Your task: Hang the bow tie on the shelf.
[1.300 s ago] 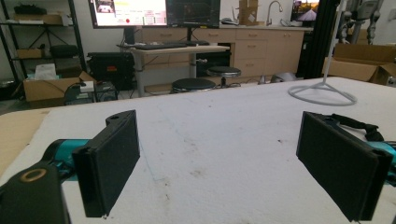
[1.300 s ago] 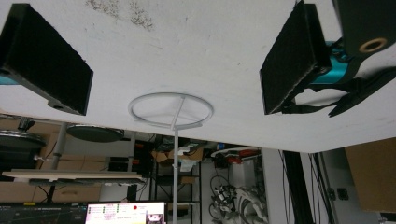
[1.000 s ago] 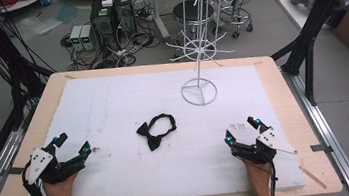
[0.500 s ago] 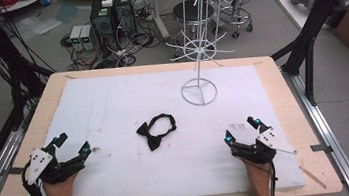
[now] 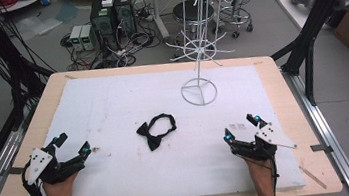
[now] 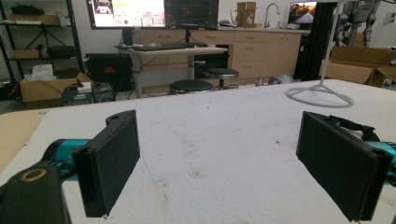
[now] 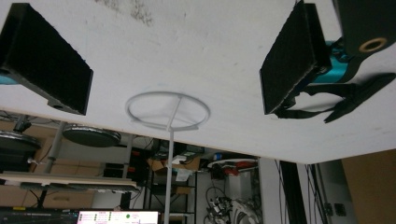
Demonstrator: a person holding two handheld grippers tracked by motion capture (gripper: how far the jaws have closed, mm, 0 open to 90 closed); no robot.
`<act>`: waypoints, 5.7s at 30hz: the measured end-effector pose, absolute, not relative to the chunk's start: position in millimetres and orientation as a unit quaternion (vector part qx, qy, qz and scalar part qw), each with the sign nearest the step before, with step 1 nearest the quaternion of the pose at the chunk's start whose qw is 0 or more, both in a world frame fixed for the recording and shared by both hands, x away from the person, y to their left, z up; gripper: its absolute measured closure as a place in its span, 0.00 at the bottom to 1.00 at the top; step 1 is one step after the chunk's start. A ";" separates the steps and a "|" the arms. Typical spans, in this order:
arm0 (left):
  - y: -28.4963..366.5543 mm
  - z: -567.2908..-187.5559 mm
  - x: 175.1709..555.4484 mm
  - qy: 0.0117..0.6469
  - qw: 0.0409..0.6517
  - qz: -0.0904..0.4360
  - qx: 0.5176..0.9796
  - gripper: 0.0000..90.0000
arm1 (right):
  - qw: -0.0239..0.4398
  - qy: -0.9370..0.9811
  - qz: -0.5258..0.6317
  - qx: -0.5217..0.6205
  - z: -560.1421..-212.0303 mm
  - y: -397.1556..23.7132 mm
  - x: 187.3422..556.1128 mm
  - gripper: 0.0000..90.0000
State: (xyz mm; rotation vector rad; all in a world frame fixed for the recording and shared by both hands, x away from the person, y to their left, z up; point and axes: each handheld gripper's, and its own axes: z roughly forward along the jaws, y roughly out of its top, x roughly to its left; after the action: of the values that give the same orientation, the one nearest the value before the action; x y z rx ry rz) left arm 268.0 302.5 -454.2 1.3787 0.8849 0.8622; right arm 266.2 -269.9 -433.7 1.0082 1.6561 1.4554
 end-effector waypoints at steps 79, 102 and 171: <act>303.3 -454.1 268.1 0.382 0.603 0.370 0.595 0.16 | 0.034 0.886 0.337 0.317 -419.2 -58.0 351.9 0.54; 303.2 -454.1 268.0 0.381 0.602 0.370 0.596 0.16 | -0.006 0.875 0.319 0.363 -428.6 -60.0 359.7 0.81; 302.6 -454.2 267.7 0.379 0.602 0.371 0.597 0.16 | 0.218 0.730 0.535 0.365 -323.5 -173.0 308.0 0.97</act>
State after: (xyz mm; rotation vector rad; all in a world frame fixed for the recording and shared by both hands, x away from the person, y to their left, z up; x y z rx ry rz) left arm 267.7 302.6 -454.2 1.3815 0.8771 0.8600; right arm 308.0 -173.0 -323.5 1.0115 2.0212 1.4806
